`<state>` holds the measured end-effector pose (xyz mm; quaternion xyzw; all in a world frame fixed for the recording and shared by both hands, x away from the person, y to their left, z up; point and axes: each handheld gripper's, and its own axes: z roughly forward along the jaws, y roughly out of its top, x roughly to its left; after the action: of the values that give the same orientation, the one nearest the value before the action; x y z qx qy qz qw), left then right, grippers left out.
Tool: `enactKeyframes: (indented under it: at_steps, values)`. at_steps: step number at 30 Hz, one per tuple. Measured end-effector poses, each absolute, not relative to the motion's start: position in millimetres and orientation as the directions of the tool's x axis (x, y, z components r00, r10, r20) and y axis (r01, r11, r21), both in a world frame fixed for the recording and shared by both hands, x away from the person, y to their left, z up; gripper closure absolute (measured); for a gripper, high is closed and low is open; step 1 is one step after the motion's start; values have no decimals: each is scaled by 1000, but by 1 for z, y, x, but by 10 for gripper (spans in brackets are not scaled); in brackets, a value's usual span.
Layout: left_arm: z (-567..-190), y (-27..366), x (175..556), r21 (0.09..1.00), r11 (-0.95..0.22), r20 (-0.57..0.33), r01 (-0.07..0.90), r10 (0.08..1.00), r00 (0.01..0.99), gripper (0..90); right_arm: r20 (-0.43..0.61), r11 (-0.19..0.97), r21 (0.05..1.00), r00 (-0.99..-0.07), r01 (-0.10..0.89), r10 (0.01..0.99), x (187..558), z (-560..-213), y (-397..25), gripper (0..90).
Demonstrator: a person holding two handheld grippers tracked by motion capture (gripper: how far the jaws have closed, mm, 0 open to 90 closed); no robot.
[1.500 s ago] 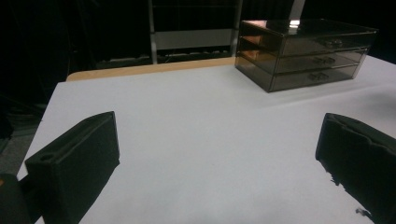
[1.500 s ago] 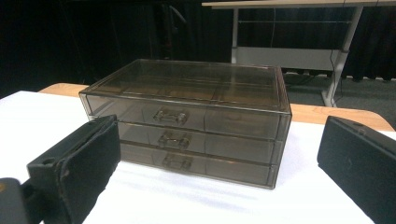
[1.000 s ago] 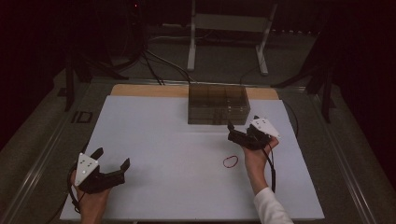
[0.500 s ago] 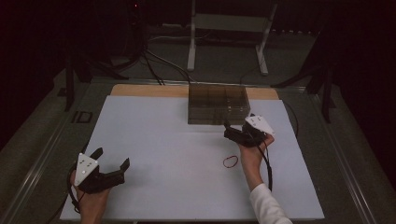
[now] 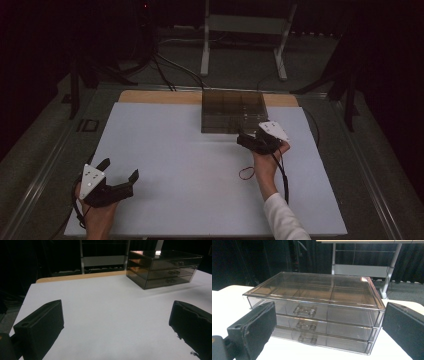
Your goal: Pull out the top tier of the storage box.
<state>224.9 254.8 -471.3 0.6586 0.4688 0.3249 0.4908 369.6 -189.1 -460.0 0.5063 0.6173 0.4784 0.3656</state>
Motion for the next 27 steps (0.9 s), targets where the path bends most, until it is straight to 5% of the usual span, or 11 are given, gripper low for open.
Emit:
enactKeyframes:
  at_steps: [27]
  values:
    - [-472,255,225,951,-75,-35,299,937,347,12,20,33,956,-178,292,984,386,-473,-174,2]
